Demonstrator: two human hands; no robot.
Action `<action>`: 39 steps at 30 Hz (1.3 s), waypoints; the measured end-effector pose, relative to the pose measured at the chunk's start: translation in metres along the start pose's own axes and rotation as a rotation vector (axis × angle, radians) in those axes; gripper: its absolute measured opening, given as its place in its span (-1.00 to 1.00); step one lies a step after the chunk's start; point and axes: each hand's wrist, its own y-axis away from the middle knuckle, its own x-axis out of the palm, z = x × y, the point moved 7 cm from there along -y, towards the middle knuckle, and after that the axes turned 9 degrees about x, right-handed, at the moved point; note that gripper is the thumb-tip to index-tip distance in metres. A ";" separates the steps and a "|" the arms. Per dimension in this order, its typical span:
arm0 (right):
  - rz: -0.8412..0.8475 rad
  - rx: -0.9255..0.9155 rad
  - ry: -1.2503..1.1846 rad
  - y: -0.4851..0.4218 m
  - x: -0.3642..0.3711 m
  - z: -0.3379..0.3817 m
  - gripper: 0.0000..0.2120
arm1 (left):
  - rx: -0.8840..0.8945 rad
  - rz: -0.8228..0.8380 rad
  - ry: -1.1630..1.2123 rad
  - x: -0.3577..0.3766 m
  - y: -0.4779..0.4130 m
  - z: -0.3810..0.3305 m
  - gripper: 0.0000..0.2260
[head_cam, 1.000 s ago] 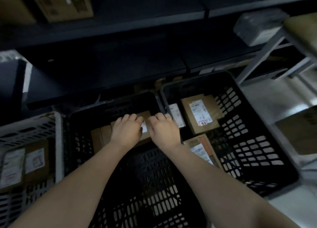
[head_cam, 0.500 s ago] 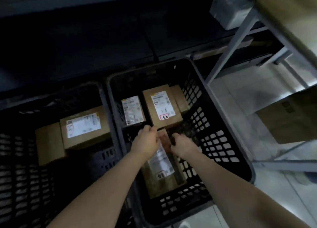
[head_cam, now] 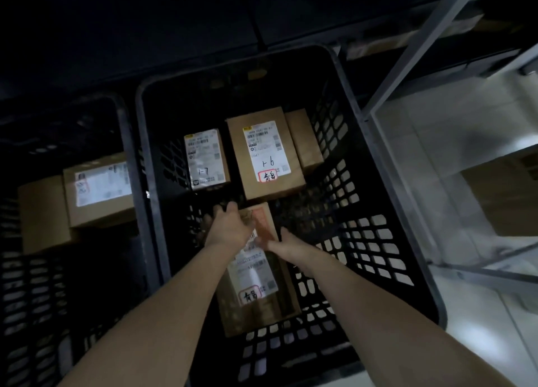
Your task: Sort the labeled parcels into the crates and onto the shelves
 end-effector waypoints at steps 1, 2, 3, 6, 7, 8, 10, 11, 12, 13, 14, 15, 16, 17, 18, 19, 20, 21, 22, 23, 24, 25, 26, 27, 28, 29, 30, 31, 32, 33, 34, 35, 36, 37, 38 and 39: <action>0.008 0.018 -0.049 -0.002 -0.001 -0.004 -0.05 | -0.002 0.011 0.015 -0.001 -0.003 0.000 -0.62; 0.023 0.029 -0.094 -0.004 -0.002 -0.009 0.03 | 0.005 0.007 0.030 -0.002 -0.005 0.001 -0.62; 0.038 0.034 -0.123 -0.004 -0.003 -0.014 0.10 | 0.017 -0.004 0.034 -0.004 -0.006 0.002 -0.62; 0.079 0.007 -0.166 -0.004 -0.006 -0.021 0.21 | 0.039 -0.058 0.016 -0.012 -0.006 0.004 -0.61; 0.075 0.002 -0.181 -0.004 -0.007 -0.021 0.16 | 0.038 -0.073 0.004 -0.014 -0.006 0.005 -0.63; 0.059 -0.004 -0.196 -0.005 -0.009 -0.022 0.09 | 0.038 -0.085 -0.013 -0.015 -0.005 0.005 -0.66; 0.062 -0.020 -0.218 -0.005 -0.009 -0.021 0.02 | 0.039 -0.097 -0.033 -0.019 -0.002 0.005 -0.74; 0.073 -0.025 -0.234 -0.004 -0.007 -0.022 0.06 | 0.047 -0.097 -0.030 -0.020 0.000 0.005 -0.78; 0.092 -0.033 -0.258 -0.004 -0.005 -0.022 0.13 | 0.066 -0.094 -0.025 -0.021 0.001 0.003 -0.81; 0.107 -0.047 -0.275 -0.002 -0.002 -0.022 0.16 | 0.098 -0.090 -0.027 -0.021 0.002 0.000 -0.82; 0.100 -0.063 -0.290 -0.001 -0.002 -0.021 0.11 | 0.138 -0.085 -0.040 -0.021 0.002 -0.006 -0.80; 0.079 -0.074 -0.308 0.003 -0.004 -0.019 0.01 | 0.172 -0.082 -0.065 -0.022 0.002 -0.012 -0.77; 0.048 -0.076 -0.331 0.006 -0.007 -0.019 -0.09 | 0.192 -0.076 -0.099 -0.023 0.001 -0.016 -0.74; 0.015 -0.071 -0.336 0.010 -0.011 -0.019 -0.18 | 0.195 -0.066 -0.137 -0.024 0.000 -0.020 -0.74; -0.002 -0.066 -0.329 0.013 -0.014 -0.018 -0.26 | 0.185 -0.049 -0.180 -0.026 -0.001 -0.021 -0.74; -0.010 -0.062 -0.320 0.015 -0.016 -0.015 -0.33 | 0.168 -0.031 -0.229 -0.027 -0.002 -0.022 -0.76; -0.029 -0.063 -0.308 0.015 -0.018 -0.010 -0.36 | 0.153 -0.022 -0.274 -0.029 -0.004 -0.022 -0.78; -0.077 -0.073 -0.285 0.015 -0.021 -0.003 -0.39 | 0.146 -0.019 -0.305 -0.029 -0.008 -0.021 -0.78; -0.151 -0.102 -0.262 0.011 -0.026 0.007 -0.42 | 0.150 -0.027 -0.296 -0.029 -0.012 -0.020 -0.75; -0.265 -0.135 -0.255 0.007 -0.033 0.017 -0.44 | 0.154 -0.038 -0.228 -0.028 -0.016 -0.019 -0.69; -0.403 -0.152 -0.277 0.002 -0.043 0.026 -0.43 | 0.154 -0.043 -0.128 -0.028 -0.021 -0.019 -0.61; -0.513 -0.154 -0.357 -0.002 -0.053 0.031 -0.39 | 0.151 -0.039 -0.024 -0.027 -0.026 -0.019 -0.53; -0.566 -0.140 -0.473 -0.009 -0.061 0.033 -0.31 | 0.153 -0.025 0.056 -0.025 -0.033 -0.020 -0.46; -0.567 -0.123 -0.580 -0.019 -0.064 0.033 -0.21 | 0.145 -0.003 0.115 -0.023 -0.039 -0.020 -0.41; -0.532 -0.112 -0.662 -0.029 -0.066 0.034 -0.14 | 0.131 0.018 0.171 -0.020 -0.045 -0.020 -0.40; -0.497 -0.106 -0.714 -0.036 -0.067 0.037 -0.13 | 0.105 0.036 0.235 -0.017 -0.049 -0.021 -0.42; -0.465 -0.102 -0.752 -0.042 -0.068 0.039 -0.17 | 0.084 0.034 0.308 -0.015 -0.054 -0.021 -0.49; -0.459 -0.114 -0.768 -0.040 -0.069 0.044 -0.26 | 0.059 0.007 0.379 -0.014 -0.057 -0.022 -0.57; -0.475 -0.132 -0.779 -0.041 -0.072 0.047 -0.35 | 0.039 -0.041 0.447 -0.017 -0.059 -0.022 -0.66; -0.505 -0.153 -0.779 -0.039 -0.075 0.050 -0.42 | 0.021 -0.094 0.516 -0.021 -0.058 -0.023 -0.74; -0.532 -0.173 -0.771 -0.038 -0.077 0.052 -0.43 | 0.013 -0.144 0.581 -0.025 -0.056 -0.024 -0.80; -0.550 -0.192 -0.761 -0.033 -0.076 0.055 -0.40 | 0.014 -0.197 0.627 -0.030 -0.054 -0.024 -0.83; -0.552 -0.214 -0.752 -0.029 -0.075 0.059 -0.41 | 0.028 -0.247 0.641 -0.036 -0.052 -0.025 -0.84; -0.551 -0.234 -0.750 -0.023 -0.074 0.061 -0.45 | 0.050 -0.285 0.614 -0.042 -0.049 -0.025 -0.85; -0.541 -0.255 -0.765 -0.019 -0.073 0.063 -0.50 | 0.075 -0.316 0.563 -0.048 -0.046 -0.027 -0.84; -0.526 -0.275 -0.789 -0.011 -0.072 0.064 -0.55 | 0.101 -0.342 0.506 -0.053 -0.042 -0.028 -0.82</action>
